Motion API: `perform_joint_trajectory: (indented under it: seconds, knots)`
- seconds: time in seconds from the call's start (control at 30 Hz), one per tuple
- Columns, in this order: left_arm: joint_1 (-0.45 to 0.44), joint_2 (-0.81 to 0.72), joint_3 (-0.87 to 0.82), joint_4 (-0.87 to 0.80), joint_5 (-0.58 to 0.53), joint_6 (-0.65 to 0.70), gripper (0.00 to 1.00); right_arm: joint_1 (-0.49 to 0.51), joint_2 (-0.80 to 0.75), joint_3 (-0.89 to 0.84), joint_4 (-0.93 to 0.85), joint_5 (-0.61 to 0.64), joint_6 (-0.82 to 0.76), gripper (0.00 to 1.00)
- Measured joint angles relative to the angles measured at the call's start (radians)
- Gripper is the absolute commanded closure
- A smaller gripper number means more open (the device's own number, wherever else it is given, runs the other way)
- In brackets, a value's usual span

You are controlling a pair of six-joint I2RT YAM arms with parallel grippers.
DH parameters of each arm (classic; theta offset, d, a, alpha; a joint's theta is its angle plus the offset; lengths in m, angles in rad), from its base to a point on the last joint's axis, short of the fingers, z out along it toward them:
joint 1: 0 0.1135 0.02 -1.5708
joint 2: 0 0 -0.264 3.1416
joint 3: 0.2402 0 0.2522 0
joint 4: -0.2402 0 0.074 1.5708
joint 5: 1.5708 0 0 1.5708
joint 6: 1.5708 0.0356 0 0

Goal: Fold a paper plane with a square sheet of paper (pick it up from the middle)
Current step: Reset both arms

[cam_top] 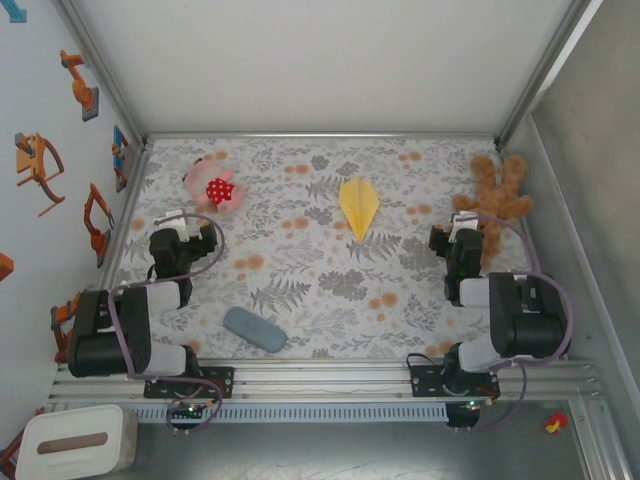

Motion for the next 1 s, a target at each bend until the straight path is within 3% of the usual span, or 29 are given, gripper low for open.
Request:
perform_joint_trajectory:
  seconds: [0.2, 0.27, 1.0]
  knots:
    - [0.001, 0.092, 0.049, 0.007, 0.061, 0.017, 0.04, -0.008, 0.034, 0.018, 0.032, -0.067, 0.0, 0.22]
    - [0.001, 0.111, 0.053, 0.035, 0.064, 0.017, 0.04, -0.009, 0.034, 0.031, 0.024, -0.078, 0.006, 0.01]
    - [-0.035, 0.125, 0.069, 0.03, -0.024, 0.031, 0.04, -0.013, 0.035, 0.051, 0.004, -0.095, 0.004, 0.01]
